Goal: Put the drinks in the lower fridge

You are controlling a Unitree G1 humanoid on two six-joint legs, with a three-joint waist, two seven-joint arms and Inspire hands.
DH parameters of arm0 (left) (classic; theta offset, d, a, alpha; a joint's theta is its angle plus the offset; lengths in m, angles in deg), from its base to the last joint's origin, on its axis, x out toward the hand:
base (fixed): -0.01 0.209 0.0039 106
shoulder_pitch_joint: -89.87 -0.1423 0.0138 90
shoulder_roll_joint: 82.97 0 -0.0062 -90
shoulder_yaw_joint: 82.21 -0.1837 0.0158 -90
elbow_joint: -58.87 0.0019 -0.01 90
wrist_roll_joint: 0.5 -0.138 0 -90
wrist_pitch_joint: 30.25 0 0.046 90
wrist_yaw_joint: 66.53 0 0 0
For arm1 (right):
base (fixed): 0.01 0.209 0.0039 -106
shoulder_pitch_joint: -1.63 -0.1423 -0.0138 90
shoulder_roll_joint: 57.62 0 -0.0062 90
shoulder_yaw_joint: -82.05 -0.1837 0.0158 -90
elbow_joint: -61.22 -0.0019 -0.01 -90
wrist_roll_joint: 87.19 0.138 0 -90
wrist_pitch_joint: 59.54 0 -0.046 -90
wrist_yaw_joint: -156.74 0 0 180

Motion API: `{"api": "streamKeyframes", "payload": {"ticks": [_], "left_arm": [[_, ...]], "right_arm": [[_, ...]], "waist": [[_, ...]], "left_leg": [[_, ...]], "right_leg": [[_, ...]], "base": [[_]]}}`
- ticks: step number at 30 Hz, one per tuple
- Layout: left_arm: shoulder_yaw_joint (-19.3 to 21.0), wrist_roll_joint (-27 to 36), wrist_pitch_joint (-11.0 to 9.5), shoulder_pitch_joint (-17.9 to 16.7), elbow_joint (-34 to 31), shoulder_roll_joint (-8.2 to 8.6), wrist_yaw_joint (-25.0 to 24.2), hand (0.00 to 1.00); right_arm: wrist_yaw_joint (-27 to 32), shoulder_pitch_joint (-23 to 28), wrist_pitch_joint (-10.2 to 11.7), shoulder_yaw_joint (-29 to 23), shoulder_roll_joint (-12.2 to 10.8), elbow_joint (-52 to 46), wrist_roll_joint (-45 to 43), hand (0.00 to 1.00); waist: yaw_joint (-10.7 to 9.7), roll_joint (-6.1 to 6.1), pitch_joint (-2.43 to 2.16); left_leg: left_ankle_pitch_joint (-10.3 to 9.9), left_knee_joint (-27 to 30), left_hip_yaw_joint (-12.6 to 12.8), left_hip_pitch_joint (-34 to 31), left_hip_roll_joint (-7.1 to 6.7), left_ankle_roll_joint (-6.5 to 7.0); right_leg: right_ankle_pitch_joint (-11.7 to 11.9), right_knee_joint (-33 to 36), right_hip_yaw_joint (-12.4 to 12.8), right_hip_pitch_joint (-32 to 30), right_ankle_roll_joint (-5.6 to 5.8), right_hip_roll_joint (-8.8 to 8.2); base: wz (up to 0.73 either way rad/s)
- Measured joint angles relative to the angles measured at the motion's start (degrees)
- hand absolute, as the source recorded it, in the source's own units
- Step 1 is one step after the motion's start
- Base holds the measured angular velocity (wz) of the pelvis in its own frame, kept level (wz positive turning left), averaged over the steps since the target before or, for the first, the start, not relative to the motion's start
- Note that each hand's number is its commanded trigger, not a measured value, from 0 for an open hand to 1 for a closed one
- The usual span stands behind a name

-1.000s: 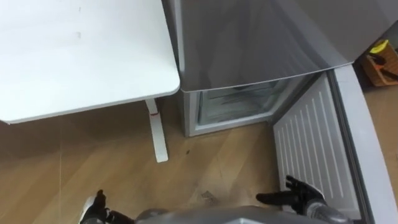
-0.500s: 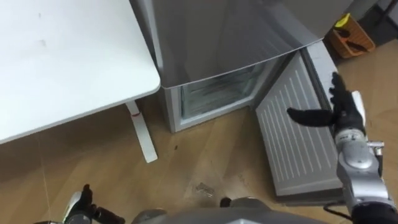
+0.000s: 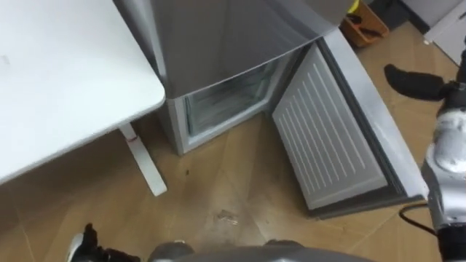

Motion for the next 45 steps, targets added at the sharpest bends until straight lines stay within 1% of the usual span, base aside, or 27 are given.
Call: {"api": "streamKeyframes", "payload": {"ticks": [1, 3, 4, 5, 6, 7, 8, 9, 10, 11, 12, 13, 15, 16, 17, 20, 24, 31, 32, 33, 35, 38, 41, 45], "left_arm": [[-0.02, 0.01, 0.36, 0.51, -0.37, 0.08, -0.03, 0.00], [0.07, -0.18, 0.52, 0.30, -1.56, 0.24, -0.02, 0.00], [0.12, -0.19, 0.53, 0.19, -1.57, 0.19, 0.05, 0.00], [0.55, -0.19, 0.59, -0.05, -1.57, 0.16, 0.27, 0.00], [0.76, -0.19, 0.88, -0.41, -1.64, 0.16, 0.61, 0.00], [0.83, -0.19, 0.95, -0.75, -1.69, 0.16, 0.88, 0.00], [0.94, -0.28, 1.17, -1.42, -1.70, 0.16, 1.10, 0.00], [0.96, -0.42, 1.40, -2.03, -1.70, 0.21, 1.11, 0.00], [0.96, -0.43, 1.52, -2.08, -1.70, 0.21, 1.12, 0.00], [1.05, -0.49, 1.84, -2.77, -1.70, 0.20, 1.21, 0.00], [1.06, -0.60, 2.18, -2.85, -1.70, 0.18, 1.23, 0.00], [1.16, -0.77, 2.62, -2.94, -1.72, 0.13, 1.24, 0.00], [1.40, -0.81, 2.61, -3.08, -1.39, 0.09, 1.26, 0.00], [1.59, -0.87, 2.62, -3.09, -1.00, 0.11, 1.26, 0.00], [1.73, -1.46, 2.79, -3.15, -0.87, 0.15, 1.24, 0.00], [2.10, -2.90, 3.61, -3.55, -0.88, 0.15, 1.22, 0.00], [2.12, -2.93, 3.84, -4.57, -0.89, 0.15, 0.97, 0.00], [2.13, -2.93, 3.85, -4.36, -1.00, 0.10, -0.57, 0.00], [2.12, -2.93, 3.89, -4.33, -1.04, 0.10, -0.98, 0.00], [2.12, -2.93, 3.95, -4.31, -1.05, 0.09, -1.33, 0.00], [2.18, -2.91, 4.81, -4.32, -1.14, 0.03, -1.82, 0.00], [2.19, -2.93, 5.04, -4.17, -1.18, -0.07, -2.05, 0.00], [2.17, -2.91, 5.06, -3.92, -1.88, -0.11, -2.54, 0.00], [2.18, -3.05, 5.02, -2.93, -2.27, -0.28, -2.90, 0.00]], "right_arm": [[-0.06, -0.02, -0.45, -0.91, 0.10, 1.90, 2.25, 0.00], [-0.30, -0.14, -0.78, -3.13, 0.13, 7.91, 6.61, 0.00], [-0.29, -0.16, -0.78, -3.60, 0.21, 9.70, 7.78, 0.00], [-0.35, -0.18, -0.86, -4.32, 0.70, 13.50, 10.75, 0.00], [-0.30, -0.18, -1.48, -5.40, 0.98, 16.70, 13.38, 0.00], [-0.29, -0.21, -1.58, -5.74, 1.06, 18.08, 14.33, 0.00], [-0.29, -0.21, -1.88, -6.57, 1.09, 20.65, 15.61, 0.00], [-0.17, -0.21, -2.12, -7.24, 1.14, 22.91, 16.77, 0.00], [-0.12, -0.21, -2.20, -7.35, 1.18, 23.81, 17.44, 0.00], [-0.08, -0.21, -2.40, -7.36, 1.21, 25.14, 18.87, 0.00], [-0.02, -0.25, -2.49, -7.35, 1.21, 25.73, 19.64, 0.00], [-0.02, -0.25, -2.52, -7.37, 1.21, 27.40, 20.75, 0.00], [-0.30, -0.25, -2.51, -7.56, 1.21, 30.29, 21.94, 0.00], [-0.36, -0.27, -2.52, -7.57, 1.20, 32.22, 22.59, 0.00], [-0.46, -0.51, -2.51, -7.62, 1.21, 33.97, 23.65, 0.00], [-2.03, -2.26, -2.66, -9.08, 1.21, 40.12, 26.53, 0.00], [-3.97, -4.22, -3.74, -9.34, 1.35, 44.74, 27.97, 0.00], [-7.07, -5.13, -5.38, -9.30, 1.58, 49.04, 27.91, 0.00], [-7.21, -5.50, -6.12, -9.29, 2.06, 49.55, 27.92, 0.00], [-7.22, -5.51, -6.38, -9.29, 2.36, 49.64, 27.93, 0.00], [-7.21, -5.66, -6.97, -9.29, 3.61, 49.68, 27.93, 0.00], [-7.14, -6.65, -7.09, -9.29, 4.90, 49.64, 27.85, 0.00], [-7.04, -7.26, -7.09, -9.27, 5.66, 49.56, 27.64, 0.00], [-6.95, -9.61, -7.08, -9.27, 6.71, 49.56, 27.62, 0.00]], "waist": [[-0.25, -0.02, 0.05], [-0.24, 0.07, -0.04], [-0.21, 0.02, -0.21], [-0.17, -0.04, -0.40], [-0.06, -0.05, -0.43], [-0.13, 0.04, -0.45], [-0.43, 0.39, -0.27], [-0.63, 0.50, -0.39], [-0.83, 0.93, -0.29], [-1.01, 0.93, -0.42], [-1.09, 1.10, -0.29], [-1.41, 1.27, -0.30], [-1.61, 1.42, -0.38], [-1.50, 1.48, -0.49], [-1.49, 1.45, -0.46], [-1.29, 1.17, -0.30], [-1.28, 0.96, -0.13], [-1.19, 1.28, 0.03], [-1.20, 1.38, 0.07], [-1.20, 1.48, 0.06], [-1.13, 1.59, 0.08], [-1.13, 1.76, -0.04], [-0.99, 1.68, -0.12], [-1.05, 1.56, -0.07]], "left_leg": [[0.09, -1.02, 0.25, -0.06, -0.04, -0.14], [0.15, -1.53, 0.80, -0.03, 0.00, -0.04], [0.16, -1.71, 0.84, 0.03, -0.04, -0.01], [0.18, -1.82, 0.82, 0.18, -0.16, 0.03], [0.18, -2.00, 0.86, 0.49, -0.20, 0.04], [0.19, -2.21, 0.85, 0.70, -0.20, 0.06], [0.23, -2.51, 0.74, 1.25, -0.16, 0.11], [0.28, -2.98, 0.72, 1.76, -0.15, 0.02], [0.33, -3.44, 0.73, 1.91, -0.16, -0.05], [0.39, -3.84, 0.55, 1.75, -0.15, -0.10], [0.43, -4.02, 0.34, 1.70, -0.15, -0.13], [0.74, -4.48, -0.31, 1.70, -0.27, -0.23], [1.19, -5.16, -1.39, 2.03, -0.50, -0.37], [1.63, -5.52, -2.56, 2.27, -1.02, -0.38], [1.97, -5.70, -3.51, 2.10, -1.12, -0.39], [2.38, -5.78, -3.82, 2.03, -1.10, -0.59], [2.49, -5.76, -3.99, 2.04, -1.08, -0.63], [2.56, -5.34, -5.01, 1.81, -1.36, -0.49], [2.60, -5.37, -5.22, 1.74, -1.55, -0.42], [2.60, -5.39, -5.34, 1.72, -1.58, -0.41], [2.59, -5.43, -5.62, 1.68, -1.67, -0.39], [2.62, -5.37, -5.91, 1.23, -1.66, -0.38], [2.72, -5.30, -6.50, 0.87, -1.70, -0.36], [2.73, -5.31, -6.50, 0.56, -1.71, -0.37]], "right_leg": [[0.44, 0.02, -0.05, -0.93, 0.16, 0.10], [1.25, -0.63, 0.44, -0.94, 0.42, 0.16], [1.35, -0.66, 0.36, -0.93, 0.48, 0.14], [1.39, -0.54, 0.00, -0.87, 0.51, -0.03], [1.41, -0.50, -0.27, -0.71, 0.53, -0.09], [1.44, -0.58, -0.39, -0.55, 0.50, -0.07], [1.50, -0.85, -0.57, 0.00, 0.47, 0.01], [1.53, -1.04, -0.49, 0.22, 0.43, 0.15], [1.55, -1.10, -0.42, 0.24, 0.39, 0.24], [1.63, -1.21, -0.41, 0.41, 0.27, 0.33], [1.67, -1.30, -0.45, 0.47, 0.19, 0.40], [1.72, -1.59, -0.68, 0.58, 0.12, 0.44], [1.72, -1.95, -1.11, 1.04, 0.12, 0.51], [1.76, -2.41, -1.33, 1.27, 0.04, 0.58], [1.79, -2.56, -1.77, 1.29, -0.01, 0.49], [1.79, -2.71, -1.85, 1.27, -0.05, 0.56], [1.86, -2.67, -2.10, 1.17, -0.21, 0.47], [1.83, -2.74, -3.18, 1.82, -0.33, -0.04], [1.73, -2.83, -3.31, 1.71, -0.35, -0.12], [1.69, -2.82, -3.38, 1.70, -0.33, -0.16], [1.49, -2.55, -3.55, 1.59, -0.33, -0.29], [1.50, -2.39, -3.69, 1.00, -0.37, -0.25], [1.54, -2.34, -4.20, 0.93, -0.40, -0.28], [1.52, -2.55, -4.19, 0.80, -0.37, -0.27]], "base": [[-0.09], [-0.17], [-0.09], [-0.04], [-0.04], [0.00], [0.00], [0.00], [-0.05], [-0.04], [0.00], [0.12], [0.16], [0.14], [0.14], [0.07], [0.01], [0.07], [0.05], [0.06], [0.05], [0.00], [0.07], [0.00]]}}
